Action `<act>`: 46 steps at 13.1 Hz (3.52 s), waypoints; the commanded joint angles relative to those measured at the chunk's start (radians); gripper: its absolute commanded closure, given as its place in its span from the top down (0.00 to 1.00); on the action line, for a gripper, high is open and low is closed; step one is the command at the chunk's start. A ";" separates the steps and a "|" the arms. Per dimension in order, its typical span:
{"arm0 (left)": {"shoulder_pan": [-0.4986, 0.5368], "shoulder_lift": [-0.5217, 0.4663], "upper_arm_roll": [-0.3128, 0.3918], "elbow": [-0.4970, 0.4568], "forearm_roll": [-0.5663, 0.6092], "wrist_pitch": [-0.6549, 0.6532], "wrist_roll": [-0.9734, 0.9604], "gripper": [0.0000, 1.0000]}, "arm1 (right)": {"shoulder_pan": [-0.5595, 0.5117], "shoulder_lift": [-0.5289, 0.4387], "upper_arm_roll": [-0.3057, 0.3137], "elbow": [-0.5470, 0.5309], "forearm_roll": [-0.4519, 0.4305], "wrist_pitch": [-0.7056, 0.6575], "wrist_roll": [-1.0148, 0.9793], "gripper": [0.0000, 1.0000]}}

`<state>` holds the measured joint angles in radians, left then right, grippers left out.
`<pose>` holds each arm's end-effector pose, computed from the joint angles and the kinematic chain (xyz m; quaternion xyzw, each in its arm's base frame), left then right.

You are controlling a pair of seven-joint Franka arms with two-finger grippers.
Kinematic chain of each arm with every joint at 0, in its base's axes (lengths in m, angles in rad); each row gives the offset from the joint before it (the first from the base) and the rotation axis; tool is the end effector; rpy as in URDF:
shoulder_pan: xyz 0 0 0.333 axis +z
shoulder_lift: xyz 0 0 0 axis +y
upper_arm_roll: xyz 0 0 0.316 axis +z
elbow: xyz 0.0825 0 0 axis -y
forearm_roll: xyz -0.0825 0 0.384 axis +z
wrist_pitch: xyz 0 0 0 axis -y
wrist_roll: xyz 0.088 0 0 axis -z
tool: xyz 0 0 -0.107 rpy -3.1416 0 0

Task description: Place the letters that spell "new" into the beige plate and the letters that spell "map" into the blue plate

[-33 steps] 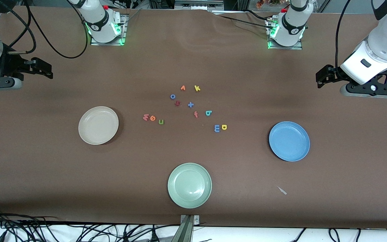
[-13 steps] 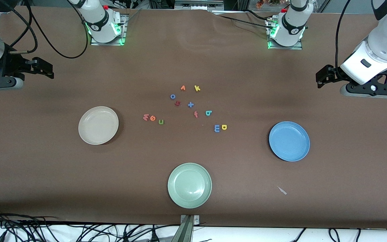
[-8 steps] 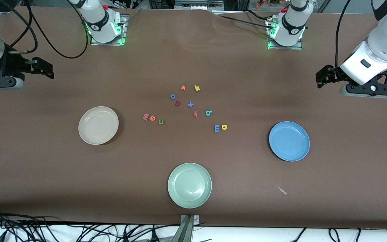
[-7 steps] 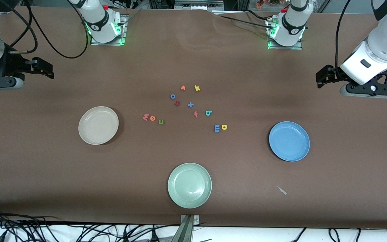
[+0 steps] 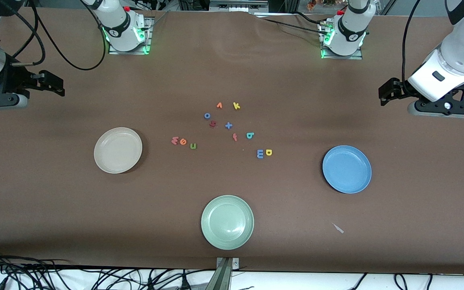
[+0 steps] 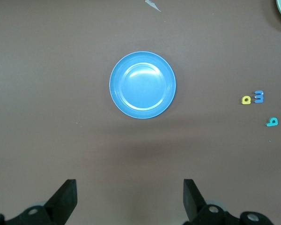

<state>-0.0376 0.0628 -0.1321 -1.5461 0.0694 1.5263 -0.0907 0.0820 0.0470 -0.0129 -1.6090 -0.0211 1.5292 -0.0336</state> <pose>0.5613 -0.0860 0.5976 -0.9979 0.0394 0.0367 0.0356 0.5595 0.0365 0.5771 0.9966 0.0514 -0.0631 0.0120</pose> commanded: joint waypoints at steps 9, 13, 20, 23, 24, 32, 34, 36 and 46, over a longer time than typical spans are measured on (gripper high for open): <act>0.002 0.012 0.002 0.030 -0.016 -0.017 0.020 1.00 | 0.035 0.128 0.028 0.077 -0.002 0.014 -0.003 1.00; 0.004 0.014 0.002 0.030 -0.016 -0.017 0.020 1.00 | 0.030 0.123 0.022 0.080 0.061 0.011 -0.038 1.00; 0.016 0.011 0.008 0.047 -0.022 -0.017 0.019 1.00 | 0.125 0.191 0.056 -0.030 0.073 0.236 0.049 1.00; 0.018 0.012 0.008 0.058 -0.026 -0.017 0.009 1.00 | 0.127 0.227 0.112 -0.140 0.070 0.443 0.134 1.00; 0.018 0.012 0.008 0.057 -0.025 -0.018 0.015 1.00 | 0.127 0.259 0.145 -0.141 0.058 0.486 0.187 1.00; -0.106 0.243 -0.038 0.098 -0.057 0.070 0.020 1.00 | 0.156 0.418 0.226 -0.336 -0.127 0.897 0.569 1.00; -0.188 0.374 -0.038 0.159 -0.059 0.151 0.022 1.00 | 0.157 0.470 0.226 -0.339 -0.158 0.969 0.624 1.00; -0.289 0.533 -0.031 0.178 -0.047 0.303 0.006 1.00 | 0.159 0.481 0.226 -0.351 -0.158 0.997 0.627 1.00; -0.418 0.718 -0.027 0.158 -0.037 0.636 -0.202 1.00 | 0.157 0.451 0.225 -0.528 -0.158 1.133 0.630 1.00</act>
<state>-0.4296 0.7219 -0.1724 -1.4095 0.0263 2.0958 -0.2738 0.2422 0.5301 0.2088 -2.0675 -0.1568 2.5959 0.5735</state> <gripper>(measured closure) 0.000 0.000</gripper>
